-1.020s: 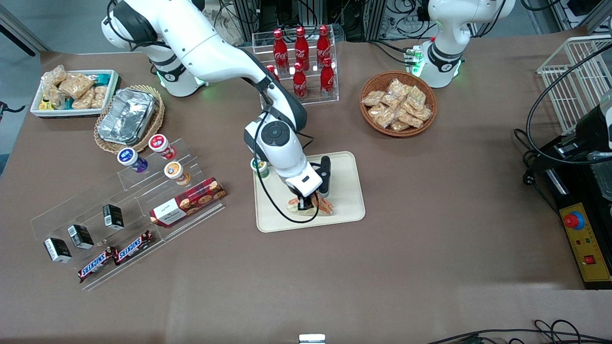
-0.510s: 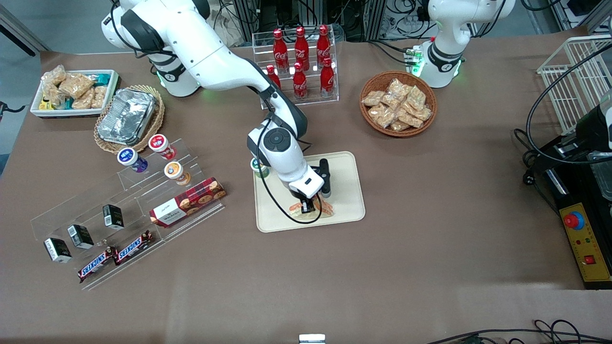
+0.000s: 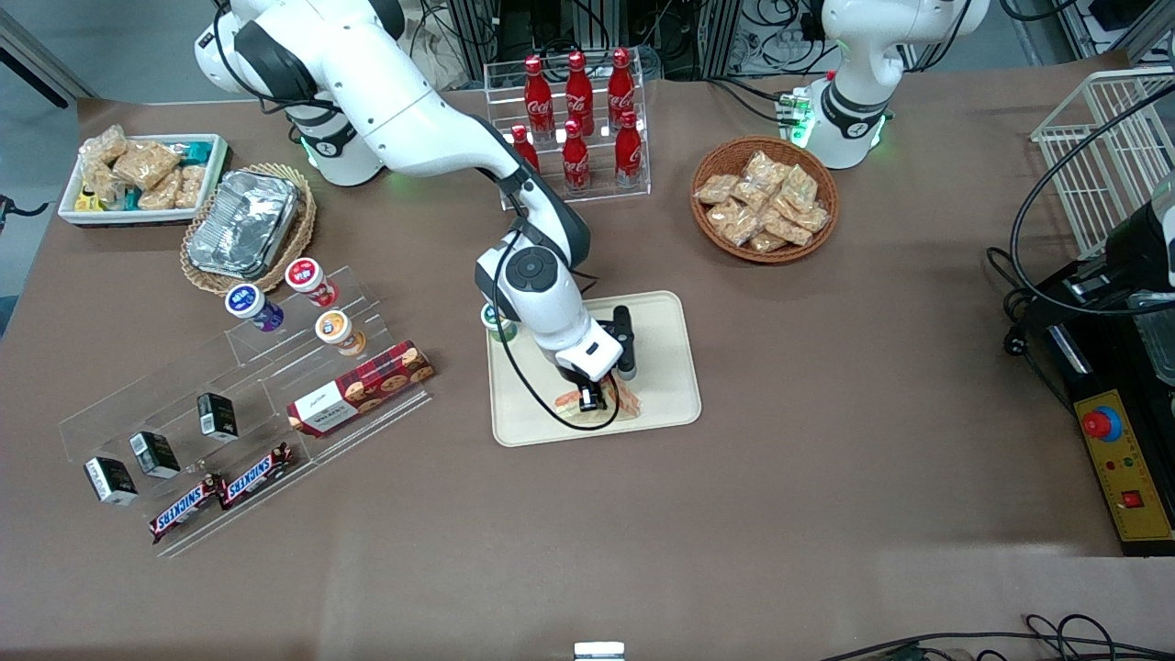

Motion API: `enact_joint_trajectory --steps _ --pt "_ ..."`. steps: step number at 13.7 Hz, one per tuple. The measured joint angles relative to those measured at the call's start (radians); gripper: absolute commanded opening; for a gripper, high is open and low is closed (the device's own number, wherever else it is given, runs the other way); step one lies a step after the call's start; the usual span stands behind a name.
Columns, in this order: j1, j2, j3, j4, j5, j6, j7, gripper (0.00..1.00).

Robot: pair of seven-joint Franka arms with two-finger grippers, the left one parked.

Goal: Place sandwich on tray

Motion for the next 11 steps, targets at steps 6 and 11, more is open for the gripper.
enact_joint_trajectory --steps 6,11 --pt "-0.001 -0.013 -0.001 0.022 0.002 -0.021 0.07 1.0" --pt "-0.004 -0.197 -0.009 0.04 0.007 -0.419 0.459 1.0"
